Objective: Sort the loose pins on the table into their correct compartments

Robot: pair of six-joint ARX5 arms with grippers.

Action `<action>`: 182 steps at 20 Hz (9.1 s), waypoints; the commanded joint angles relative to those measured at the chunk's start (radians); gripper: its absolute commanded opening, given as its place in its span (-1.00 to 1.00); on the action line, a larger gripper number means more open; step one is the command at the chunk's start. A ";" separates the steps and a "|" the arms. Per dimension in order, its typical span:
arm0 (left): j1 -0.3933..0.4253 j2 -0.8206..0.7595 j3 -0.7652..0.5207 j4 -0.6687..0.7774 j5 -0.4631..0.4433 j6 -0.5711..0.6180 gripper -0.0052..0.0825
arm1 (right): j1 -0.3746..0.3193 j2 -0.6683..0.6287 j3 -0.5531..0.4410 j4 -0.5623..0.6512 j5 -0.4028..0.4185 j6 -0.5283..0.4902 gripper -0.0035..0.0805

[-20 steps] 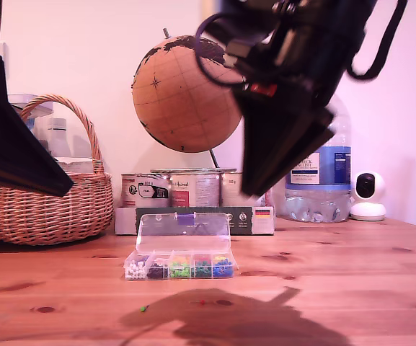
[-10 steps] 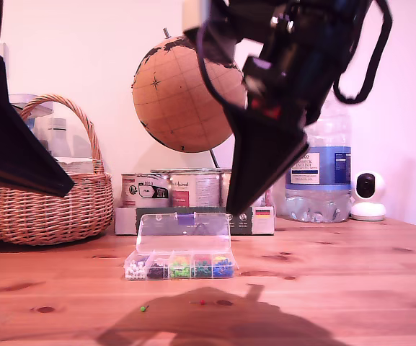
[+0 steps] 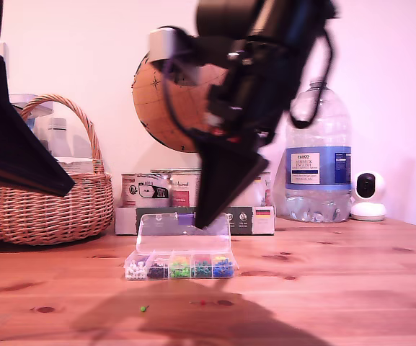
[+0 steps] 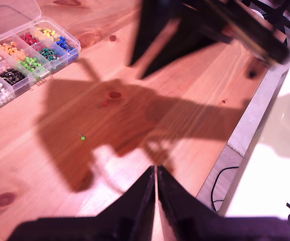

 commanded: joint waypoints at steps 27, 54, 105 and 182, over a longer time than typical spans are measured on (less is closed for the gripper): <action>-0.001 0.006 -0.010 0.006 0.002 -0.003 -0.93 | 0.003 0.238 0.064 -0.021 0.052 -0.051 -0.58; -0.001 0.006 -0.010 0.006 0.002 -0.003 -0.93 | 0.031 0.238 0.064 0.003 0.053 -0.051 -0.94; -0.001 0.006 -0.010 0.001 0.002 -0.009 -0.93 | 0.085 0.264 0.304 -0.240 0.036 0.566 -0.66; -0.001 0.006 -0.010 0.007 0.003 -0.019 -0.93 | 0.082 0.434 0.304 -0.179 0.131 0.604 -0.72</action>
